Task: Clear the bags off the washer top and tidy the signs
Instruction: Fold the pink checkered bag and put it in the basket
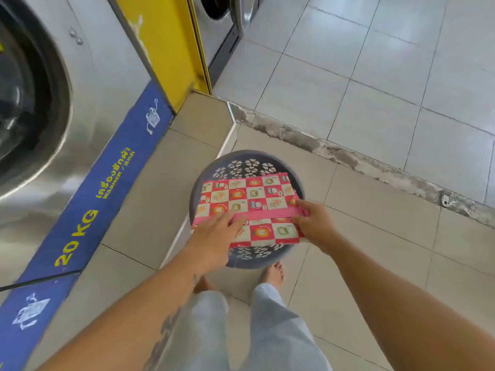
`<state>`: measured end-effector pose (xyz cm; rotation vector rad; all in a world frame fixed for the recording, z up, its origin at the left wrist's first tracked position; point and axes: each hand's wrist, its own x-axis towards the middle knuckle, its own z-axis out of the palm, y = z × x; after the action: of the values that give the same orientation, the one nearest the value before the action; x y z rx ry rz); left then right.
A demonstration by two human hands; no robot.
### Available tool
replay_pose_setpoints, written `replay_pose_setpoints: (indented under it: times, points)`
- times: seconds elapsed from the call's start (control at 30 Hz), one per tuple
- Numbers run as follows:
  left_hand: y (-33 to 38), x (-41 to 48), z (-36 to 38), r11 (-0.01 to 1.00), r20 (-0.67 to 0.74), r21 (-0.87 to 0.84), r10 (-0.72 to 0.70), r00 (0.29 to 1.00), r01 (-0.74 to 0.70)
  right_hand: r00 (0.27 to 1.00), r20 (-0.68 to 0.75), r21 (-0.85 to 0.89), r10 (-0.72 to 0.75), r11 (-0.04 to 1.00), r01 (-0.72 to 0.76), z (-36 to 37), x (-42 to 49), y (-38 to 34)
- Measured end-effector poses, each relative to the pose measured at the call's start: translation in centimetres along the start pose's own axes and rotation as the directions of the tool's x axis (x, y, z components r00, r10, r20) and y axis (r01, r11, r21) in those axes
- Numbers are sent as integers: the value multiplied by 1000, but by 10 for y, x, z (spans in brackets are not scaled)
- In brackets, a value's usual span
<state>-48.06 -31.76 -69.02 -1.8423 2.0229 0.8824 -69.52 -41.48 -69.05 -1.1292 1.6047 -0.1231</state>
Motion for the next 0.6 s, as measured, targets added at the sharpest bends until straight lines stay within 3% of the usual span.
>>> replay_pose_setpoints:
  times: [0.17, 0.37, 0.5, 0.6]
  points:
    - [-10, 61, 54, 997, 39, -59, -54, 998, 56, 989, 80, 26, 125, 992, -127, 16, 83, 39]
    - [-39, 120, 126, 991, 29, -88, -99, 995, 101, 984, 96, -45, 150, 988, -147, 51, 168, 86]
    - [-51, 152, 176, 989, 31, -116, -87, 996, 90, 984, 110, -319, 143, 942, -101, 75, 207, 112]
    - [-54, 166, 205, 988, 10, -127, -81, 997, 82, 964, 197, -650, 178, 760, -8, 90, 220, 113]
